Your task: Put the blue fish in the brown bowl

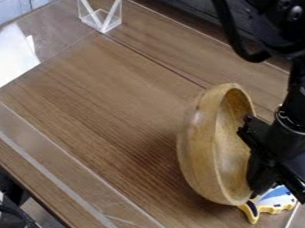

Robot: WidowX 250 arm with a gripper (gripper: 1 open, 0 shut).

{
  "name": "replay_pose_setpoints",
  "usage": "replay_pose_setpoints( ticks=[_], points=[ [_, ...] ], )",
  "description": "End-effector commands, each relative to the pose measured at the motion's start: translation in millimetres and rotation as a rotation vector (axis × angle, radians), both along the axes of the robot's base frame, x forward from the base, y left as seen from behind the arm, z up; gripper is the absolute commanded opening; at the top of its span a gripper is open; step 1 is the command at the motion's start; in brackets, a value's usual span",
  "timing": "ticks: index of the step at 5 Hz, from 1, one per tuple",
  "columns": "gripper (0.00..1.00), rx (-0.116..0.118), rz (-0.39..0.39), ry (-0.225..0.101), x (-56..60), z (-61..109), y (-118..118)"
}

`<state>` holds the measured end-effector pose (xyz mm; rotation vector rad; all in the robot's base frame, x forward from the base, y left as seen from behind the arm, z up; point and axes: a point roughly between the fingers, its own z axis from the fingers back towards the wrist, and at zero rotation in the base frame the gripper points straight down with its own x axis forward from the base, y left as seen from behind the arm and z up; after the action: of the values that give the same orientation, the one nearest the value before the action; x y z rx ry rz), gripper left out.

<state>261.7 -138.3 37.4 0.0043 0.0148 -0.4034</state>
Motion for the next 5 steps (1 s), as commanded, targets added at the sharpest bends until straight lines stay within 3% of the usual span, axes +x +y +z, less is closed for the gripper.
replay_pose_setpoints(
  ticks=[1,5],
  points=[
    [0.00,-0.018,0.014,-0.043,3.8,17.8,0],
    [0.00,-0.009,0.058,-0.050,-5.4,35.8,9]
  ],
)
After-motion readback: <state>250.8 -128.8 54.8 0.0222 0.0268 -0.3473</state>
